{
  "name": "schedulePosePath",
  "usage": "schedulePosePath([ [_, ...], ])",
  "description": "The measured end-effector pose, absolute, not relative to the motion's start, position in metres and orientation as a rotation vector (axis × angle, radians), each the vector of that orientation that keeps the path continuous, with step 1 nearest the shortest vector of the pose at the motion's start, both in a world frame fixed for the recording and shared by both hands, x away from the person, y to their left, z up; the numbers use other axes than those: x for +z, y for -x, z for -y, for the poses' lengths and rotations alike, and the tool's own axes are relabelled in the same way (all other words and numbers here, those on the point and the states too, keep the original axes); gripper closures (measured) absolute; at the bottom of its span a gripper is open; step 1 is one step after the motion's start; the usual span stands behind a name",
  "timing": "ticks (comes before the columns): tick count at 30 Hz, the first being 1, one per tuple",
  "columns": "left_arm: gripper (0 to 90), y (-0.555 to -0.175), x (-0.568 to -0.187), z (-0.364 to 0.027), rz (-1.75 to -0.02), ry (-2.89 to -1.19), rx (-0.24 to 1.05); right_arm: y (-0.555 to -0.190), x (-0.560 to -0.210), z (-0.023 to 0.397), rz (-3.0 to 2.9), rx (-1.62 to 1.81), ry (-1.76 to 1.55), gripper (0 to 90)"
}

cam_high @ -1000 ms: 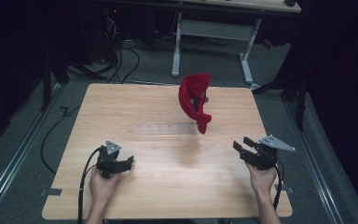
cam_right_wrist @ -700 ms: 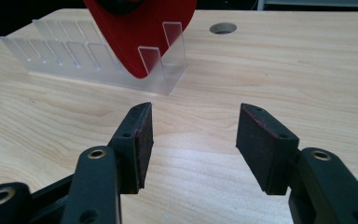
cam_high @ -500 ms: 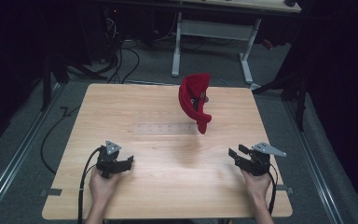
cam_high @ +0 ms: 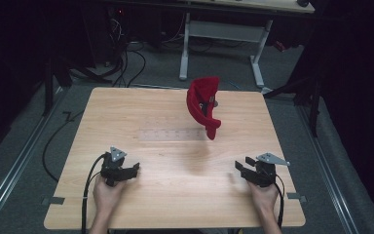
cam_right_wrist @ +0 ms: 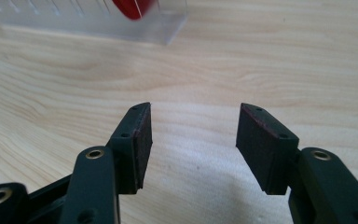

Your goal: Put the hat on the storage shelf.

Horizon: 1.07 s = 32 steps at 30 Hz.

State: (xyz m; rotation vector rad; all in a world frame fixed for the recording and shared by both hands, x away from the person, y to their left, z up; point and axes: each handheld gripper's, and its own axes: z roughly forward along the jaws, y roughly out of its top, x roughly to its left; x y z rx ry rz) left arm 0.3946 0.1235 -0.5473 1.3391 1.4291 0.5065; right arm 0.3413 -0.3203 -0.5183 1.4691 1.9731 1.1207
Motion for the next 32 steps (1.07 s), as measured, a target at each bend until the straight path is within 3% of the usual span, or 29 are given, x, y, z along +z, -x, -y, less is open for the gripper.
schedulePosePath([
  [14, 24.0, -0.395, -0.547, -0.124, -1.434, -1.335, 0.508, -0.346, -0.529, 0.309, -2.057, 0.938, -1.428, 44.2],
  [32, 23.1, -0.396, -0.548, -0.124, -1.45, -1.324, 0.527, -0.349, -0.531, 0.305, -2.087, 0.881, -1.421, 34.6],
])
